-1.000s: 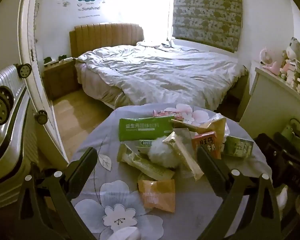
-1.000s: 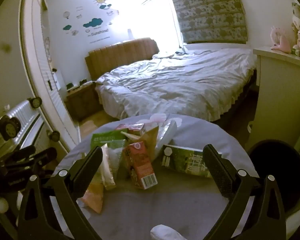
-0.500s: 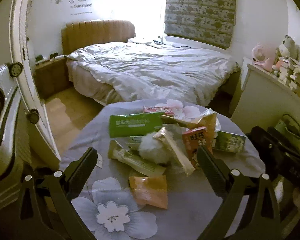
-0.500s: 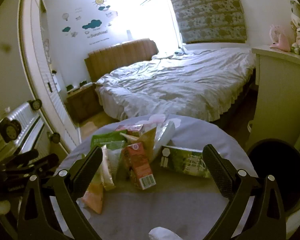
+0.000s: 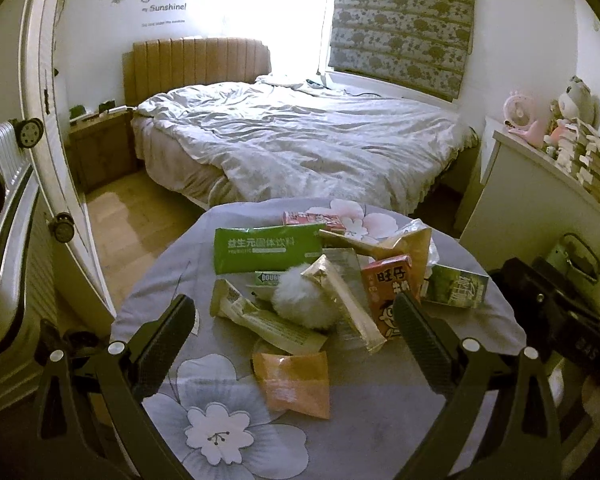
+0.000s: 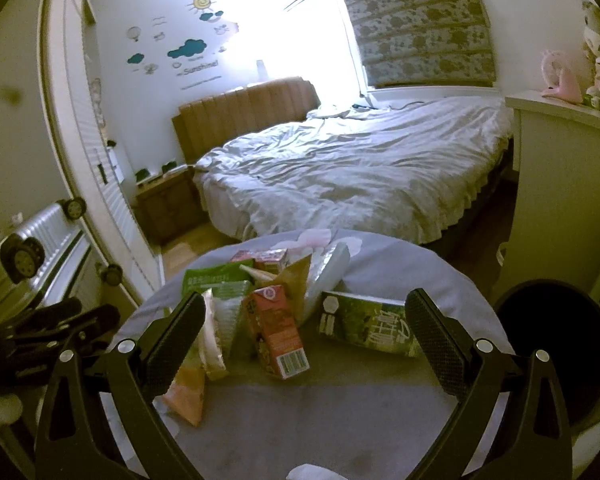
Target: Collect trash
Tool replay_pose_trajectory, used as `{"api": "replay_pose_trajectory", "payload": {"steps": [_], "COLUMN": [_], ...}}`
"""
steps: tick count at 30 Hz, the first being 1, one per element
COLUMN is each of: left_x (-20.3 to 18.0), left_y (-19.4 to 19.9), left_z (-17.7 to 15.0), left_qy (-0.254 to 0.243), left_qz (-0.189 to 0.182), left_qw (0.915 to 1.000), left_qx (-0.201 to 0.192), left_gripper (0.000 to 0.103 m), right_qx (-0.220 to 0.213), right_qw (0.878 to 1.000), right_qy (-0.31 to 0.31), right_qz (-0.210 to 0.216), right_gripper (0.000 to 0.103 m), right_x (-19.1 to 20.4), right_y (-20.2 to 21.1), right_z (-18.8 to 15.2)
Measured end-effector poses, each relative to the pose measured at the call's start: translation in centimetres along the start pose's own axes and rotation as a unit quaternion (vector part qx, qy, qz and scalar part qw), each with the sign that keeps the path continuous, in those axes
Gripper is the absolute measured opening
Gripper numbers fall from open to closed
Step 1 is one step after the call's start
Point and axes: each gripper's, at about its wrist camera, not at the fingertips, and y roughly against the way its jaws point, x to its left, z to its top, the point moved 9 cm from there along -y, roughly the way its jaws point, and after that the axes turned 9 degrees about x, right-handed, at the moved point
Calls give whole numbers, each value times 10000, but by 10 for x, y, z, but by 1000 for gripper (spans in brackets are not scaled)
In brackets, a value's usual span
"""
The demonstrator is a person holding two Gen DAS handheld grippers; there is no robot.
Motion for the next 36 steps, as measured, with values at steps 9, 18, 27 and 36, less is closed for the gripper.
{"api": "replay_pose_trajectory", "payload": {"steps": [9,18,27,36], "left_x": [2,3,6,10], "left_y": [-3,-5,-6,-7], "left_z": [-1,-1,-2,-3], "left_qy": [-12,11,24,47], "left_qz": [36,51,49,37], "left_qw": [10000,10000,10000,9999], "left_qx": [44,69,79,103], "left_gripper": [98,98,98,98], "right_qx": [74,111,131,164], "right_qw": [10000,9999,9999,9998], "right_qy": [-52,-64,-68,-94], "right_qz": [-21,16,13,7], "right_gripper": [99,99,99,99], "right_x": [8,-1,-2,-5], "right_y": [-4,-4,-6,-10], "right_z": [0,-2,-4,-7]}}
